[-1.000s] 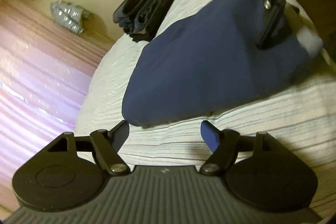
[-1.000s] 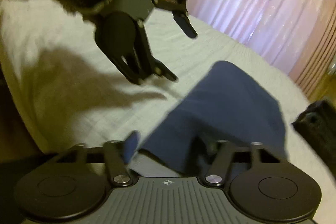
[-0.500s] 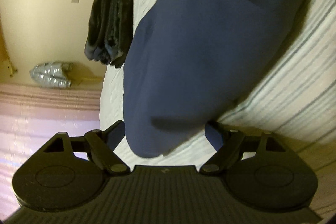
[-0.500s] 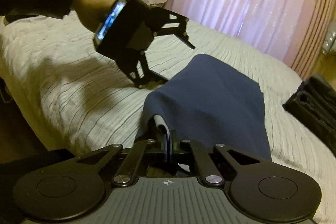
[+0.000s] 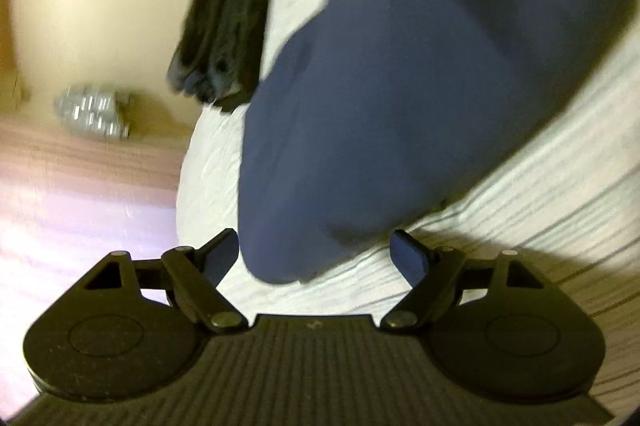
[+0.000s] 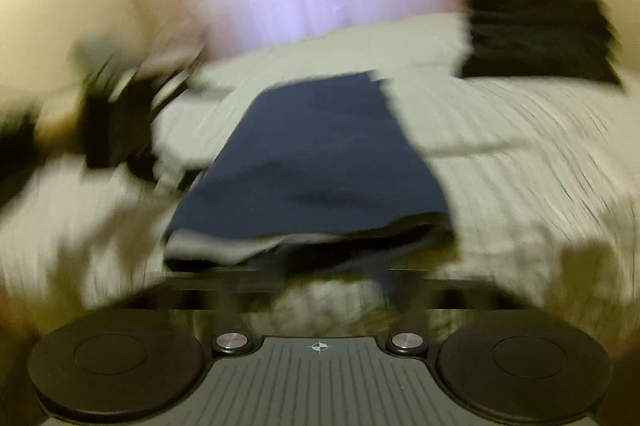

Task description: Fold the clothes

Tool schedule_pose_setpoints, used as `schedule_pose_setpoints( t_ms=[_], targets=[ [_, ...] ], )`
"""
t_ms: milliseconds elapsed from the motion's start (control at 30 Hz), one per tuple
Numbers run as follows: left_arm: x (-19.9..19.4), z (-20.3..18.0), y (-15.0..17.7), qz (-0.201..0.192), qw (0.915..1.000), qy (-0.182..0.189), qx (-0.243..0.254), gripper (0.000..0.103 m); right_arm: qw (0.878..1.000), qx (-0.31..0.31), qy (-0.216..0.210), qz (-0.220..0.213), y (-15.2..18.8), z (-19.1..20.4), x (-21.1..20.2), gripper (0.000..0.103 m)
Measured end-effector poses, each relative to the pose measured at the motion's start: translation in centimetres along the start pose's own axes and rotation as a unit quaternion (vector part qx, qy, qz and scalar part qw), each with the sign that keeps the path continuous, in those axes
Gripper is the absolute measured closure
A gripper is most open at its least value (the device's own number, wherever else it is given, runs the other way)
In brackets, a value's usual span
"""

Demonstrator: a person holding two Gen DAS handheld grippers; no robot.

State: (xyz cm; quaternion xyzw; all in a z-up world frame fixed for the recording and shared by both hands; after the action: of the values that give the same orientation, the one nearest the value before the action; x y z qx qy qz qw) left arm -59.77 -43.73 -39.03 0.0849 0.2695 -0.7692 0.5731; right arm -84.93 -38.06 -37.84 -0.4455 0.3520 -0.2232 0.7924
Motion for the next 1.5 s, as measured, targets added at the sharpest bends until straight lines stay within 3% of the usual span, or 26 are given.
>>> schedule_pose_setpoints(
  t_ms=[67,167,267,367,433,533,600,633,667,833,967,1000,1067,1133,1233,1333,1433,1500],
  targets=[
    [-0.9,1.6,-0.1,0.001,0.9966,-0.002,-0.083,0.022,0.999,0.051,-0.001,-0.014,-0.6,-1.4,-0.1,0.021],
    [-1.7,3.6,-0.6,-0.008,0.9812,0.002,-0.193,0.022,0.993,0.117,0.006,-0.027,-1.0,-3.5,0.7,0.021],
    [-1.7,4.0,-2.0,-0.025,0.9676,0.02,-0.25,0.022,0.986,0.163,0.025,-0.026,-0.8,-5.7,1.8,0.021],
    [-0.6,2.7,-3.3,-0.026,0.9672,0.046,-0.249,0.023,0.98,0.197,0.002,-0.032,-0.8,-5.9,2.9,0.021],
    [0.3,1.5,-3.9,-0.022,0.9722,0.05,-0.228,0.024,0.977,0.204,-0.03,-0.044,-1.2,-5.0,3.5,0.021],
    [0.9,0.9,-4.5,-0.02,0.9733,0.049,-0.223,0.025,0.973,0.221,-0.038,-0.054,-0.9,-4.6,4.9,0.021],
    [1.0,1.1,-4.5,-0.019,0.9726,0.047,-0.227,0.025,0.971,0.234,-0.024,-0.05,-0.6,-5.1,5.6,0.048],
    [1.0,1.2,-4.5,-0.019,0.9726,0.047,-0.227,0.025,0.969,0.24,-0.017,-0.047,-0.4,-5.4,5.9,0.081],
    [1.0,1.3,-4.4,-0.02,0.9727,0.046,-0.227,0.025,0.968,0.245,-0.02,-0.044,-0.6,-5.6,6.1,0.088],
    [-1.2,2.9,-4.4,-0.035,0.9691,0.025,-0.243,0.025,0.965,0.254,-0.057,-0.042,-3.9,-7.3,4.7,0.095],
    [-2.2,3.6,-4.6,-0.043,0.9724,0.007,-0.229,0.025,0.976,0.207,-0.02,-0.068,-10.1,-12.9,2.3,0.098],
    [-2.0,3.4,-4.7,-0.044,0.9745,0.006,-0.22,0.025,0.979,0.195,-0.013,-0.055,-11.0,-14.2,2.3,0.098],
    [-1.4,2.8,-5.0,-0.045,0.9798,0.006,-0.195,0.025,0.984,0.18,-0.006,-0.002,-11.2,-16.7,3.6,0.097],
    [-0.5,1.8,-5.5,-0.042,0.9871,0.005,-0.154,0.025,0.986,0.163,0.033,0.025,-10.4,-18.7,4.4,0.097],
    [0.6,-0.2,-5.6,-0.033,0.9967,0.007,-0.073,0.025,0.985,0.137,0.105,0.006,-10.0,-20.3,3.4,0.097],
    [1.7,-1.9,-5.0,-0.024,0.9996,0.006,0.012,0.025,0.985,0.049,0.163,-0.023,-10.2,-18.3,1.0,0.096],
    [2.9,-2.1,-4.2,-0.021,0.9992,0.011,0.032,0.025,0.99,-0.07,0.119,-0.031,-9.1,-11.2,0.1,0.094],
    [3.6,-1.6,-3.9,-0.022,0.9996,0.009,0.018,0.025,0.985,-0.152,0.078,-0.028,-7.7,-5.7,-0.3,0.069]
  ],
)
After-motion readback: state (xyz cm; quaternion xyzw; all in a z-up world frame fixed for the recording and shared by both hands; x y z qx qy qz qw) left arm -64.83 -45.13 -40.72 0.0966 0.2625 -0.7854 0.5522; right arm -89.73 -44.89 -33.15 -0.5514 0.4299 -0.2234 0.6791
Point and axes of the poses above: each gripper's, at about its wrist camera, not at the fingertips, and x roughly the way its jaws point, z to its left, y to its underside, the point moved 8 cm from there along x, roughly the way its jaws point, and after that the axes turned 9 degrees about -z, right-handed, at the moved point
